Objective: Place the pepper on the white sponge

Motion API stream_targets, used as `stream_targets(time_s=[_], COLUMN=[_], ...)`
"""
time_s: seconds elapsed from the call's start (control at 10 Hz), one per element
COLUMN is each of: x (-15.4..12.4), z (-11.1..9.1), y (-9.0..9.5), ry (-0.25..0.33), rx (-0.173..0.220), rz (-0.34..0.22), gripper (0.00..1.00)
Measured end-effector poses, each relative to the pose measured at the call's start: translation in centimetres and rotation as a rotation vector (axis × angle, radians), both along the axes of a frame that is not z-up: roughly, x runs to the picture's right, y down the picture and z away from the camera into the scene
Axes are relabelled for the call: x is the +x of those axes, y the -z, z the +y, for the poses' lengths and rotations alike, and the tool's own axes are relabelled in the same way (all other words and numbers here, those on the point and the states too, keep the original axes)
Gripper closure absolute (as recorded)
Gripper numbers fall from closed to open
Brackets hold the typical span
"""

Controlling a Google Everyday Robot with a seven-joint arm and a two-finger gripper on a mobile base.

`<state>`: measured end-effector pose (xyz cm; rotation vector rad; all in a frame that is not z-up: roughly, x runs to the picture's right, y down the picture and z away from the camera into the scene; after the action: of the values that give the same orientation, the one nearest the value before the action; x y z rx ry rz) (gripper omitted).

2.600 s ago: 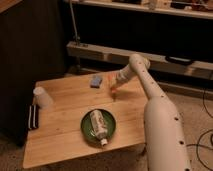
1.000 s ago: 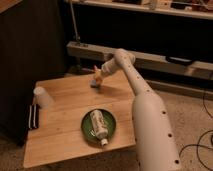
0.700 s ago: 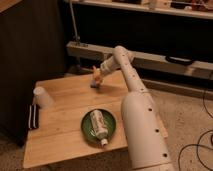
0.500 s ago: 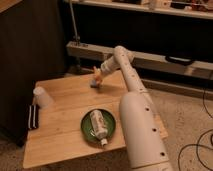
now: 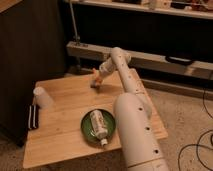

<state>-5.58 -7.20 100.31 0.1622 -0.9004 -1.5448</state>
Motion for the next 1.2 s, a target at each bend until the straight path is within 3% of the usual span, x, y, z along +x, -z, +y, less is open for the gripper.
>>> stream_targets(time_s=[0.6, 1.2], x=[0.32, 0.41], z=[0.37, 0.38], y=[-0.62, -0.63], ry=[-0.015, -0.015], rx=[-0.035, -0.034], rz=[0.01, 0.009], gripper=[0.21, 0.2])
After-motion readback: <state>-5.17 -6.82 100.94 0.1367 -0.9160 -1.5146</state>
